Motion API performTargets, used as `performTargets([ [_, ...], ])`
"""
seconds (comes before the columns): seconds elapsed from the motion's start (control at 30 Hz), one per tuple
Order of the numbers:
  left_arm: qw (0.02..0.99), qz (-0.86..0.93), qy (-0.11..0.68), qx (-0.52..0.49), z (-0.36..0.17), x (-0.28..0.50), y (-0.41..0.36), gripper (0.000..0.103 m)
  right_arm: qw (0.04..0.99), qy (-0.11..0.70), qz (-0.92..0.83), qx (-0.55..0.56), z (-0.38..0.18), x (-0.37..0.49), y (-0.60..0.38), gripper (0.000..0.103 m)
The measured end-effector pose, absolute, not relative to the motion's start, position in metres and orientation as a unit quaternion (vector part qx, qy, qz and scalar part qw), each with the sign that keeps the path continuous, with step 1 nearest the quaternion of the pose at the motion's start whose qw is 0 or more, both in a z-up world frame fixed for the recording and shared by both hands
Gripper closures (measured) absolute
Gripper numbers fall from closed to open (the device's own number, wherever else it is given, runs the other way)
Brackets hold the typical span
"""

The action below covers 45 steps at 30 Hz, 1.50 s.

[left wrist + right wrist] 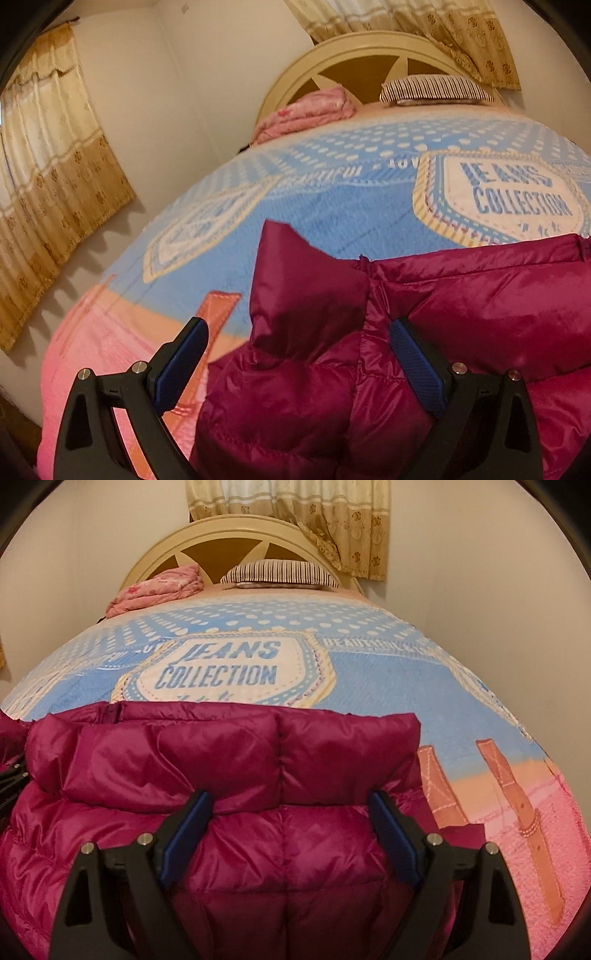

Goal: Fold large clothes

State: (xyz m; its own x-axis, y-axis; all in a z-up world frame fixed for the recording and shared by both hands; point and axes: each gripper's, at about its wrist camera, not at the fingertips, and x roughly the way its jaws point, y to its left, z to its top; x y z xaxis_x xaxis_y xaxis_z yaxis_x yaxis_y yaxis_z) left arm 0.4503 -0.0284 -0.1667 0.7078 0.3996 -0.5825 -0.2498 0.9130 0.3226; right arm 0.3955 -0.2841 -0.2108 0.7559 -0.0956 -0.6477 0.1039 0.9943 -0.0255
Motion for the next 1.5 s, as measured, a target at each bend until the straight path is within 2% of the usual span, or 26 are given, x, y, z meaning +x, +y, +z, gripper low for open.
performTargets([
  [0.8, 0.903, 0.153, 0.391, 0.084, -0.181, 0.463, -0.017, 0.001, 0.915, 0.397, -0.062, 0.007, -0.229, 0.411, -0.286, 0.008],
  [1.5, 0.9, 0.15, 0.402, 0.079, -0.184, 0.464, -0.012, 0.001, 0.904, 0.42, -0.075, -0.006, -0.236, 0.418, -0.284, 0.002],
])
